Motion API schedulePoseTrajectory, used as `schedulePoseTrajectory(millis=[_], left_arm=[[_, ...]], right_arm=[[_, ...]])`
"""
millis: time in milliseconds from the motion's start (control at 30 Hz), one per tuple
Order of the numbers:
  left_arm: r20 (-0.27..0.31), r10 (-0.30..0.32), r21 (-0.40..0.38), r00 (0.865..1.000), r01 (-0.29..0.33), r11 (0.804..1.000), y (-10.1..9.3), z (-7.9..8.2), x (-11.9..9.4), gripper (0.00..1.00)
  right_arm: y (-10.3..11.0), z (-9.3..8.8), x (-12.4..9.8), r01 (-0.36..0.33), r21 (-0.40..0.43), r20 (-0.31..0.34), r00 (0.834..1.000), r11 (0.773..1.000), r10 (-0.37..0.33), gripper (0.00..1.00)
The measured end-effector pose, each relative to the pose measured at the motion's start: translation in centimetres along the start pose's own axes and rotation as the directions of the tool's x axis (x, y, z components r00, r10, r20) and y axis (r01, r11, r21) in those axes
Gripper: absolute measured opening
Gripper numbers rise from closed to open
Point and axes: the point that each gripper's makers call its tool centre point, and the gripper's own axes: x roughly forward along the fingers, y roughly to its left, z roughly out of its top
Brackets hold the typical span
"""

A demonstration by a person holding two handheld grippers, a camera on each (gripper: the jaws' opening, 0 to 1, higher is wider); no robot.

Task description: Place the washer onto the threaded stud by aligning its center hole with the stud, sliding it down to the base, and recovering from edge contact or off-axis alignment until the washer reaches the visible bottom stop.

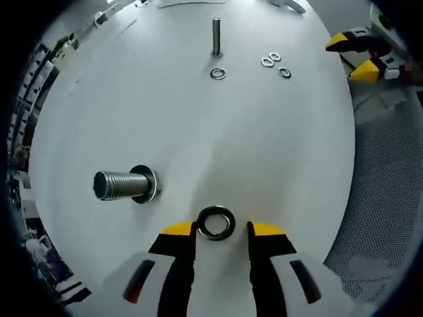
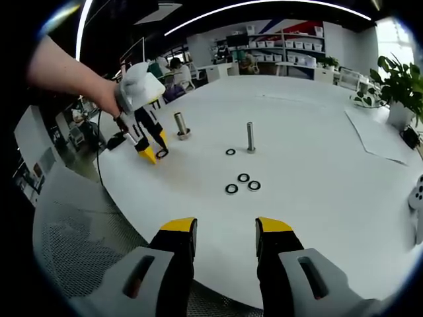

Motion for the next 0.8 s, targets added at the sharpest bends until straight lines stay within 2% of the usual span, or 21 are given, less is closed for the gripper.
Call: schedulePoseTrajectory(millis=[67, 267, 433, 500, 533, 633, 800], left_arm=[[0.005, -0.001, -0.042, 1.000, 0.001, 0.999, 0.17, 0.13, 0.02, 0.30], [0.022, -0.002, -0.036, 1.000, 0.003, 0.999, 0.28, 0.03, 0.09, 0.30], [0.004, -0.002, -0.035, 1.000, 0.002, 0.999, 0.19, 0.11, 0.10, 0.28], [-0.006, 0.002, -0.034, 1.000, -0.002, 0.999, 0.35, -0.06, 0.12, 0.21], [-0.007, -0.001, -0.063, 1.000, 0.000, 0.998, 0.30, -0.10, -0.01, 0.21], [-0.012, 0.000, -0.052, 1.000, -0.001, 0.999, 0.44, -0.09, 0.18, 0.21], [-0.020, 0.006, -0.076, 1.000, -0.007, 0.997, 0.33, -0.08, 0.00, 0.19]], right_arm=[[-0.05, 0.02, -0.03, 0.003, 0.001, 0.001, 1.000, 1.000, -0.003, 0.38], [-0.05, 0.03, -0.06, 0.002, 0.002, 0.002, 1.000, 1.000, -0.002, 0.38], [-0.16, 0.09, -0.08, 0.006, 0.009, 0.008, 1.000, 1.000, -0.007, 0.38], [-0.13, 0.08, -0.08, 0.006, 0.007, 0.007, 1.000, 1.000, -0.006, 0.38], [-0.13, 0.10, -0.08, 0.006, 0.007, 0.007, 1.000, 1.000, -0.006, 0.38], [-0.17, 0.15, -0.12, 0.008, 0.011, 0.010, 1.000, 1.000, -0.008, 0.38], [-0.14, 0.16, -0.10, 0.007, 0.009, 0.011, 1.000, 1.000, -0.007, 0.38]])
